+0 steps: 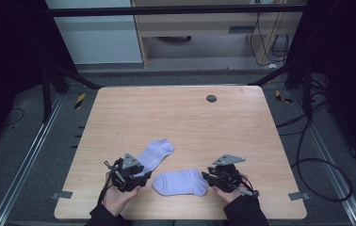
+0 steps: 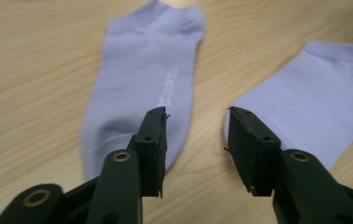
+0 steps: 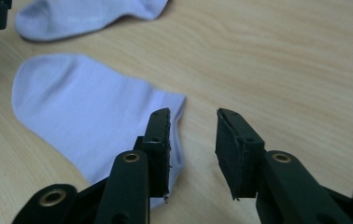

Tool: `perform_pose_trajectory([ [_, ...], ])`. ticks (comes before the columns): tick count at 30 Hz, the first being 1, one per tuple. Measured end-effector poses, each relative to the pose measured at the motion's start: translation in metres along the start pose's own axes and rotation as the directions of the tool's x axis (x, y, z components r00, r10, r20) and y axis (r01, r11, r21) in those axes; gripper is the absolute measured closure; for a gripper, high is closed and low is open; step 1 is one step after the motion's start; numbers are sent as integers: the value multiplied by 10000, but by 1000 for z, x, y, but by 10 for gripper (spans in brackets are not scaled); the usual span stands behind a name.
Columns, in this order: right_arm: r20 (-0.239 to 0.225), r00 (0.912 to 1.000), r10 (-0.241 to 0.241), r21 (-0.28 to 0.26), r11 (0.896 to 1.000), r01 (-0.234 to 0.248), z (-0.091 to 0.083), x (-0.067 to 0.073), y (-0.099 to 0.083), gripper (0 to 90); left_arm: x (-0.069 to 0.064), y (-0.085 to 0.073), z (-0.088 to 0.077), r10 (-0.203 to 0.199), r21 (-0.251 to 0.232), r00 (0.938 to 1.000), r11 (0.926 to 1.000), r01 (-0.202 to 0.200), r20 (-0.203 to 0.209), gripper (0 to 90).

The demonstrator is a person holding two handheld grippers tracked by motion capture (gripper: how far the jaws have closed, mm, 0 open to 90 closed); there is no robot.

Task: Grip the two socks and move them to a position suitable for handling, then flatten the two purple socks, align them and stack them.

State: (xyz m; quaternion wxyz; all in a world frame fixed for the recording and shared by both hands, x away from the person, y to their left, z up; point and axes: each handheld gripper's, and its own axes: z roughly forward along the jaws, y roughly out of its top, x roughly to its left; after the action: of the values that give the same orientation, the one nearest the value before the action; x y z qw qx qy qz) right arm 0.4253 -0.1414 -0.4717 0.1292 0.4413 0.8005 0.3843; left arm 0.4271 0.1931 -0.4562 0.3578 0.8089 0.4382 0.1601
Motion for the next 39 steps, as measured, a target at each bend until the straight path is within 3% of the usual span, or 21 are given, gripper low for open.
perform_pose_trajectory([
  [3,41,10000,38,-334,9994,-37,-2,-4,3,617,7,1,-5,-196,-191,9997,9996,193,-161,528],
  [8,149,9999,61,-1020,9948,-45,-9,-12,17,552,31,0,-11,-763,-411,9948,9964,736,-671,488],
  [14,167,9999,39,-1290,9916,-17,-2,-12,34,502,44,-4,-9,-898,-306,9902,9957,870,-1071,446],
  [29,159,9994,-308,-1109,9933,324,44,2,91,427,62,-11,-5,-1208,-219,9809,9927,1188,-1521,398],
  [35,109,9992,-392,-988,9943,401,58,8,102,427,65,-14,-2,-1349,-138,9781,9908,1344,-1586,403],
  [39,264,9971,-719,-909,9931,740,73,13,109,448,67,-15,2,-1323,31,9764,9909,1348,-1708,411],
])
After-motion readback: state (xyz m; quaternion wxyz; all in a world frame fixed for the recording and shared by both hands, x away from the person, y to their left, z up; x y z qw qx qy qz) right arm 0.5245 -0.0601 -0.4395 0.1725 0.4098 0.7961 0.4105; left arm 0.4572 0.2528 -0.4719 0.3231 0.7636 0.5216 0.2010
